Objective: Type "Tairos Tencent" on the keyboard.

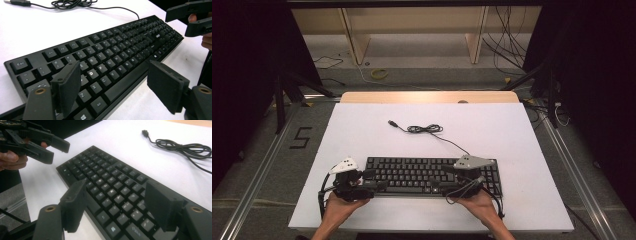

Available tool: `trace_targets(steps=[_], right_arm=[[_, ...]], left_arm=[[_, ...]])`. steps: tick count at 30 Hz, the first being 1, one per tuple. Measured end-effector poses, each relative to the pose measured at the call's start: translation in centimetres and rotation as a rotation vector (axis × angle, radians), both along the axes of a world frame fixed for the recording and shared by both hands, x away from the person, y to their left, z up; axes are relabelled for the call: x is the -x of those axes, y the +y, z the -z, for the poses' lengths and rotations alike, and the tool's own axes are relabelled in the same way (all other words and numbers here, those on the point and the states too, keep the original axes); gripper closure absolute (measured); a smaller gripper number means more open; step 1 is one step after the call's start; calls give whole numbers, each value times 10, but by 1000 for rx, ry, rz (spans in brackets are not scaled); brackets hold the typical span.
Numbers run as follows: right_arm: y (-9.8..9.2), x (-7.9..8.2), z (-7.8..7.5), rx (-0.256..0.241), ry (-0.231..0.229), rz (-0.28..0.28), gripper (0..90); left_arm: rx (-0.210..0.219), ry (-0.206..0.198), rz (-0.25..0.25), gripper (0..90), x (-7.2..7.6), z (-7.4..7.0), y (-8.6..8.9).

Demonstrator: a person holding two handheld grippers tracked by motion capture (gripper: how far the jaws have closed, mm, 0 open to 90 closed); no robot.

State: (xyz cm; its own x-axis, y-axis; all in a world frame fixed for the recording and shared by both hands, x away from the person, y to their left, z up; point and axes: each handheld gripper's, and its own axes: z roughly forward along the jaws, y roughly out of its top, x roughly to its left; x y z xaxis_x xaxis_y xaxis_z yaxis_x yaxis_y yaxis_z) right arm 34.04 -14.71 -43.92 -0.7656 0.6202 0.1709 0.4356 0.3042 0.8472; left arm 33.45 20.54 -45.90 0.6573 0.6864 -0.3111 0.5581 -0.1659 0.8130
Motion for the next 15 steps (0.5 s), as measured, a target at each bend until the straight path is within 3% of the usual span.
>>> trace_targets(steps=[15], right_arm=[[37,-20,6,59,44,-30,488]], left_arm=[[-60,41,-49,434,-2,3,12]])
